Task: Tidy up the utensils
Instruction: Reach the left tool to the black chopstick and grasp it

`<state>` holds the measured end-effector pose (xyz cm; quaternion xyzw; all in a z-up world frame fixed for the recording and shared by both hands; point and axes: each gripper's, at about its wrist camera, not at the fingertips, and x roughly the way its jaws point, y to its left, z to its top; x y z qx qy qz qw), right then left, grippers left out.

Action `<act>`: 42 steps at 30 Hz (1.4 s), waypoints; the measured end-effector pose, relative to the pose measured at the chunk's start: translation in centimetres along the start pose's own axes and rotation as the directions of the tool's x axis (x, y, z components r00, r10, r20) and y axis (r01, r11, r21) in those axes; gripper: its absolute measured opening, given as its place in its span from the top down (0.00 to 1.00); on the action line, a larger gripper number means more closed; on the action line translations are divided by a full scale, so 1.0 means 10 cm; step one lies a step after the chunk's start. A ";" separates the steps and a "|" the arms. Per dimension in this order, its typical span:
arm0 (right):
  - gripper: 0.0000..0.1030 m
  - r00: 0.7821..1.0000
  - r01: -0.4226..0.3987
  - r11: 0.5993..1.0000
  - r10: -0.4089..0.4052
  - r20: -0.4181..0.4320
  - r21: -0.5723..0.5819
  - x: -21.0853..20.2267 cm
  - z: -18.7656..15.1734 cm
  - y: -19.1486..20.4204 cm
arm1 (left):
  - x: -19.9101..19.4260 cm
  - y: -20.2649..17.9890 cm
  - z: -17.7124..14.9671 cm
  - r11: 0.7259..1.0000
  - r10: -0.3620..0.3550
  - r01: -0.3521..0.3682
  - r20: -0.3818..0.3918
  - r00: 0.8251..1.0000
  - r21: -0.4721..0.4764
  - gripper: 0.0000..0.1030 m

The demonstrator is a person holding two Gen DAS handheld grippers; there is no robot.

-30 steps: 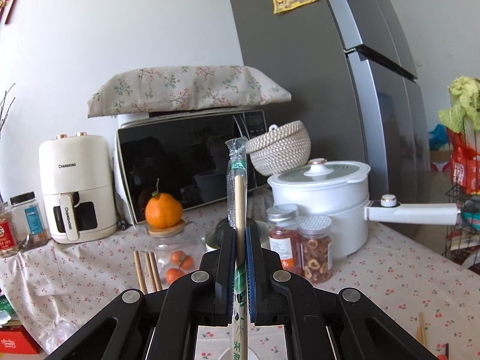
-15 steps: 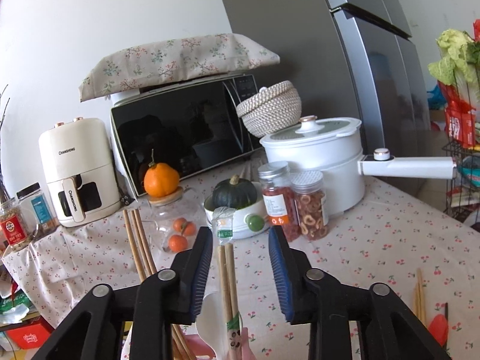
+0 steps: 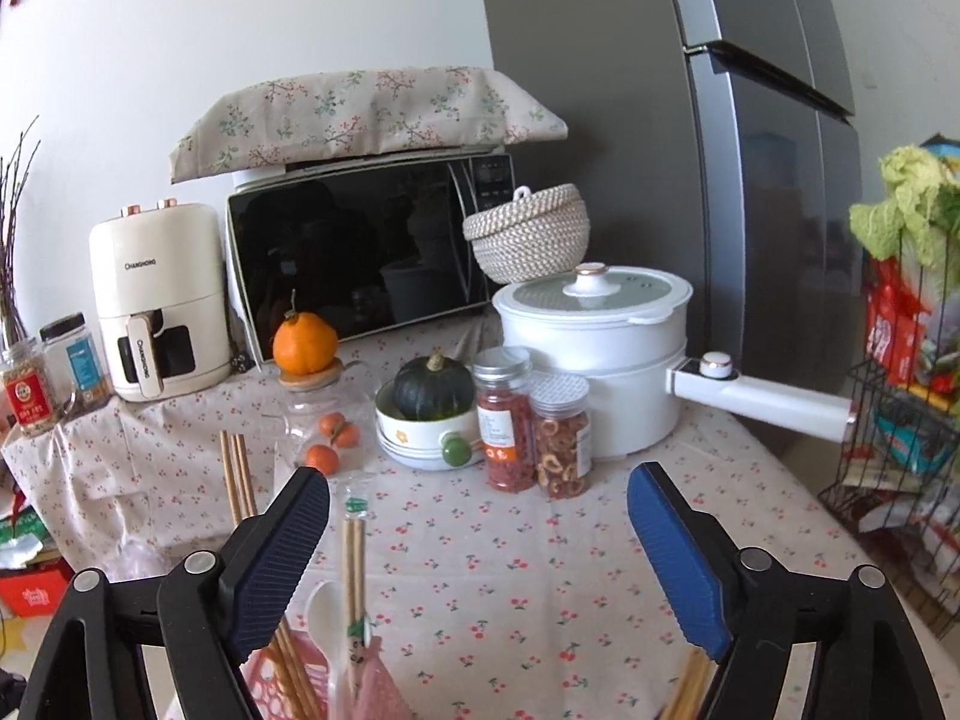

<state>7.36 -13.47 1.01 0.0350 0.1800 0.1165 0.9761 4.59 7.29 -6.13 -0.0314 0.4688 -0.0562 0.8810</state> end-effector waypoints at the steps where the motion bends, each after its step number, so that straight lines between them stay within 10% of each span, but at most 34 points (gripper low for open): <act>1: 0.12 1.000 0.003 1.000 -0.003 0.001 -0.014 -0.05 0.01 -0.04 | -0.01 -0.03 -0.01 1.000 -0.005 0.005 0.005 1.000 0.002 0.02; 16: 0.01 0.973 0.044 0.999 -0.049 -0.227 -0.026 -0.18 -0.11 -0.75 | 0.10 -0.57 -0.05 0.998 -0.034 0.035 -0.005 0.999 0.049 0.00; 20: 0.01 0.929 0.095 0.995 -0.080 -0.362 0.023 -0.05 -0.30 -1.07 | 0.25 -0.82 -0.06 0.994 -0.022 0.027 -0.046 0.999 0.108 0.00; 27: 0.01 0.779 0.235 0.968 -0.133 -0.613 0.088 0.18 -0.61 -1.63 | 0.57 -1.33 -0.10 0.971 0.019 0.010 -0.119 0.993 0.238 0.00; 31: 0.01 0.741 0.246 0.956 -0.080 -0.667 0.158 0.24 -0.68 -1.85 | 0.78 -1.57 -0.06 0.949 0.085 -0.041 -0.128 0.988 0.312 0.01; 36: 0.01 0.685 0.251 0.964 -0.115 -0.720 0.085 0.41 -0.72 -1.97 | 1.06 -1.79 0.02 0.905 0.176 -0.111 -0.124 0.977 0.410 0.21; 42: 0.01 0.652 0.271 0.961 -0.141 -0.745 0.055 0.56 -0.75 -2.16 | 1.49 -1.78 0.22 0.939 0.096 -0.005 -0.250 0.964 0.344 0.64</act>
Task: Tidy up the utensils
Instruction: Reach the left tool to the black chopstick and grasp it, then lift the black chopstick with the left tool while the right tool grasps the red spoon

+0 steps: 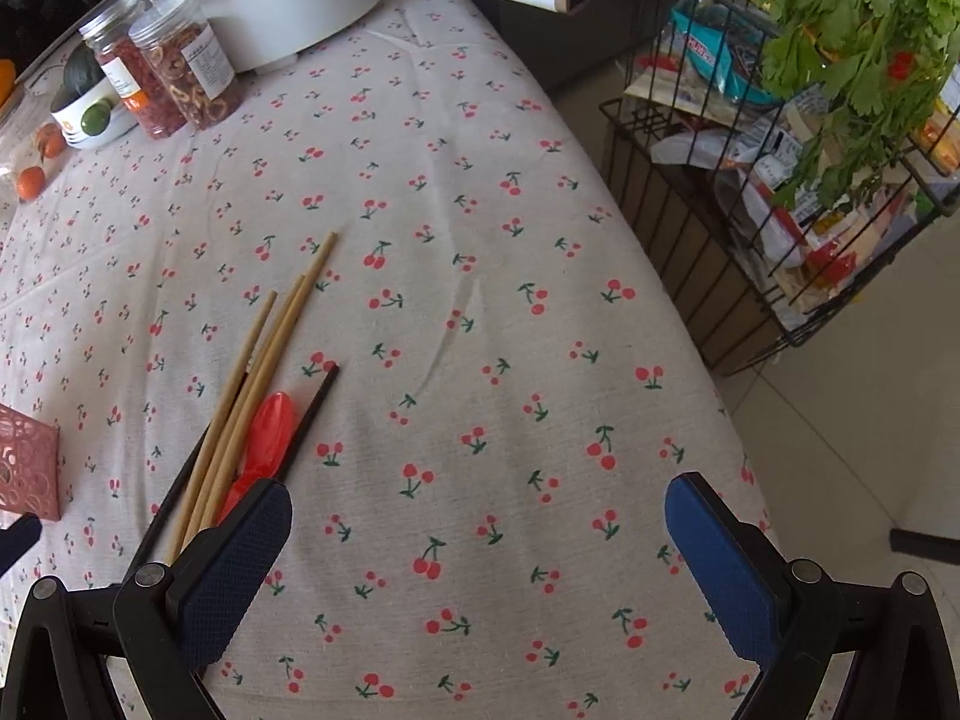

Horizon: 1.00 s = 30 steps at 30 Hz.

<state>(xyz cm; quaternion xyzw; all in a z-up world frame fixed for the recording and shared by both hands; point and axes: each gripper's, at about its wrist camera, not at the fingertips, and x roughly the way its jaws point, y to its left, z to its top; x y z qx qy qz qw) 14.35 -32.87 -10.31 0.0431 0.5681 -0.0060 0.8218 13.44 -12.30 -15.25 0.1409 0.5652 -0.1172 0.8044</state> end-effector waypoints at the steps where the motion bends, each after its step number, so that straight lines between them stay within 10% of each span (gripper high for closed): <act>1: 0.01 1.000 -0.005 1.000 0.005 -0.002 0.004 0.01 0.01 -0.02 | 0.05 -0.02 0.06 1.000 -0.023 0.023 -0.009 1.000 -0.003 0.69; 20: 0.01 0.994 -0.104 0.990 0.106 -0.017 0.099 0.07 0.14 -0.15 | 0.50 -0.01 0.64 0.993 -0.086 0.074 -0.134 0.987 -0.089 0.93; 30: 0.01 0.992 -0.116 0.983 0.122 -0.037 0.142 0.12 0.10 -0.20 | -0.14 0.09 0.31 0.994 -0.091 0.093 0.023 0.996 -0.055 0.95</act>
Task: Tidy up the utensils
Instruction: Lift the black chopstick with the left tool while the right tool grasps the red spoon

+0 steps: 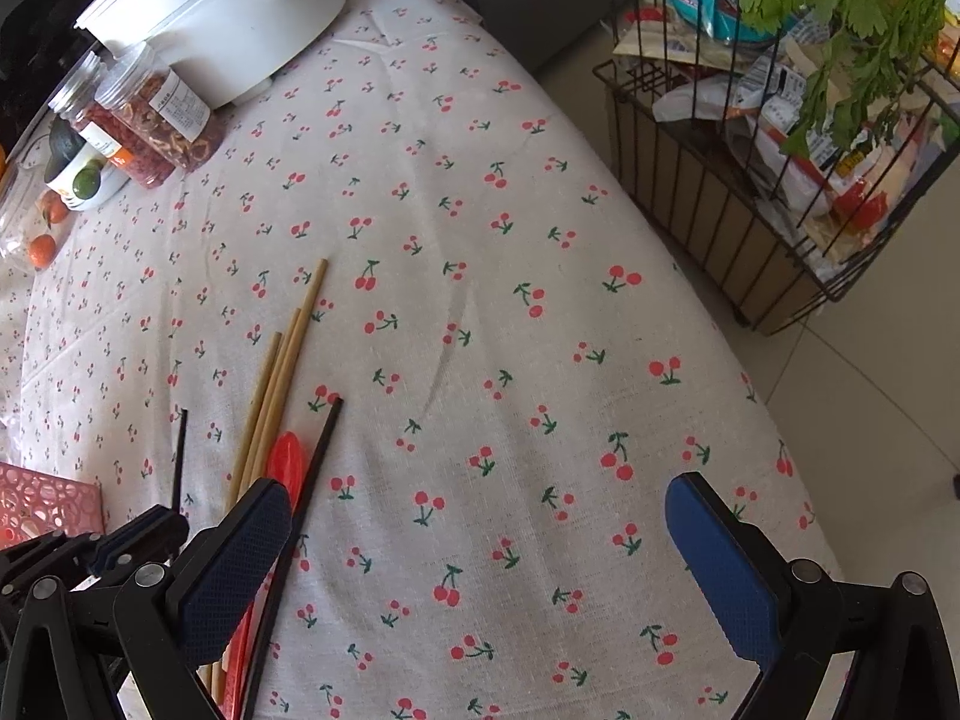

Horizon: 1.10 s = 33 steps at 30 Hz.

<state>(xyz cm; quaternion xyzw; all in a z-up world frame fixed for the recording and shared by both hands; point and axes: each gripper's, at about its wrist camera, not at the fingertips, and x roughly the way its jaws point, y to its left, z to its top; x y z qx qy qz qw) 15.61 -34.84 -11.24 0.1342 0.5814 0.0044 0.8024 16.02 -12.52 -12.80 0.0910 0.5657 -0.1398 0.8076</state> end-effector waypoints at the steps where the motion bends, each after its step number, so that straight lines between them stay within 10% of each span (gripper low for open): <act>1: 0.01 1.000 0.000 1.000 0.000 -0.003 0.000 0.01 0.00 0.00 | -0.09 0.00 -0.03 1.000 -0.012 0.011 0.018 1.000 0.004 0.95; 11: 0.05 0.998 -0.061 0.998 0.060 -0.036 -0.019 0.14 -0.04 0.22 | -0.76 0.24 -0.55 0.996 -0.084 0.080 0.168 0.982 0.032 0.95; 20: 0.57 0.974 -0.194 0.978 0.184 -0.129 -0.074 0.50 -0.02 0.53 | -1.02 0.62 -0.87 0.988 -0.139 0.149 0.231 0.963 -0.026 0.95; 33: 0.84 0.956 -0.262 0.962 0.248 -0.155 -0.080 0.78 0.11 0.66 | -1.06 0.92 -1.09 0.982 -0.157 0.177 0.226 0.961 -0.071 0.95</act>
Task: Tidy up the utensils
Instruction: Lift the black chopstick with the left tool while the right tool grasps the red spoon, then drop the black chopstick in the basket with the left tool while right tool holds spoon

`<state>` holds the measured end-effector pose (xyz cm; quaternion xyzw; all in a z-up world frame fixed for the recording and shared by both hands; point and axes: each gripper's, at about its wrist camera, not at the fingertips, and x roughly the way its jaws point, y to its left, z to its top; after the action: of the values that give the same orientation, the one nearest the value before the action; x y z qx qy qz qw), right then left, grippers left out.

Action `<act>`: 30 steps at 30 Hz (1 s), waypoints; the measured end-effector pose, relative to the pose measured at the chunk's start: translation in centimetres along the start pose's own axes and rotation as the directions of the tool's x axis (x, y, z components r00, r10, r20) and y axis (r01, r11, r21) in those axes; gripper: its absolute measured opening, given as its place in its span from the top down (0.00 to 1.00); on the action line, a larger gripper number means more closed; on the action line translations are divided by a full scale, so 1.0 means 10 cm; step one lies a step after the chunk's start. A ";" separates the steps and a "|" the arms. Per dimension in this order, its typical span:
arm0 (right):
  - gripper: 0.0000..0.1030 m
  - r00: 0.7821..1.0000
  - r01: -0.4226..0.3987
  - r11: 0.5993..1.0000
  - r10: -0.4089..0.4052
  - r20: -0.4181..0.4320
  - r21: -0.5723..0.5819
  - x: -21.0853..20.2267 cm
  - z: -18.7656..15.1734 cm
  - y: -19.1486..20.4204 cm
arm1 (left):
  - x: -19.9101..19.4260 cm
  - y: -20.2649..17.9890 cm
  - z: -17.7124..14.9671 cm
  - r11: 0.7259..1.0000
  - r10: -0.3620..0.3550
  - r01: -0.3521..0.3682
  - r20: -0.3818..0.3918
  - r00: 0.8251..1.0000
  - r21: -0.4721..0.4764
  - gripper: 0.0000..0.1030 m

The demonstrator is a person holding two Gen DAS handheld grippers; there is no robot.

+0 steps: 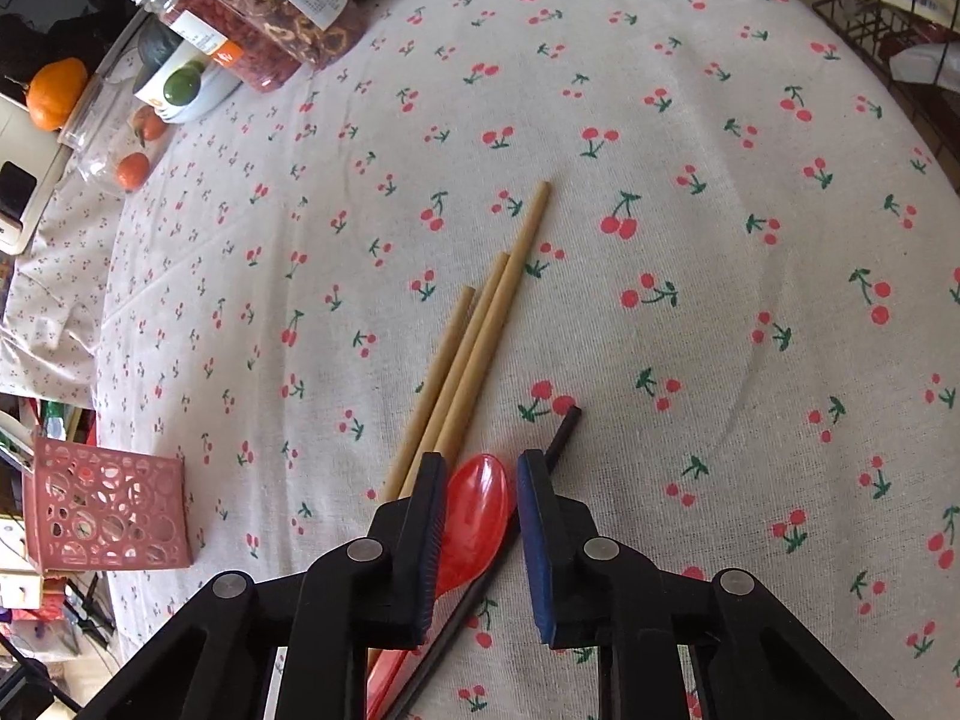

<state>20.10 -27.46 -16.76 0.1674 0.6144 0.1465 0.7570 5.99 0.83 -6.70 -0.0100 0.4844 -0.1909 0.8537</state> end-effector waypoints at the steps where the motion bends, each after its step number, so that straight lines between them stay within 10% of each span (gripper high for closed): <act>1: 0.88 1.000 -0.006 1.000 0.006 -0.007 -0.005 0.02 -0.01 0.01 | 0.00 0.01 0.00 1.000 0.001 -0.001 0.001 1.000 -0.004 0.95; 19: 0.98 0.966 0.026 0.982 0.023 0.256 -0.187 -0.76 -0.42 0.46 | -0.58 -0.04 -0.09 1.000 0.022 -0.022 0.184 0.983 0.001 0.95; 30: 0.98 0.857 0.086 0.957 0.071 0.511 -0.276 -1.45 -0.71 0.93 | -1.30 -0.06 0.01 0.999 0.047 -0.046 0.423 0.905 -0.014 0.95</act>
<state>10.04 -24.76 -1.32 0.0856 0.3617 0.1814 0.9105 -0.07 4.60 4.15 -0.0411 0.2881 -0.1631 0.9427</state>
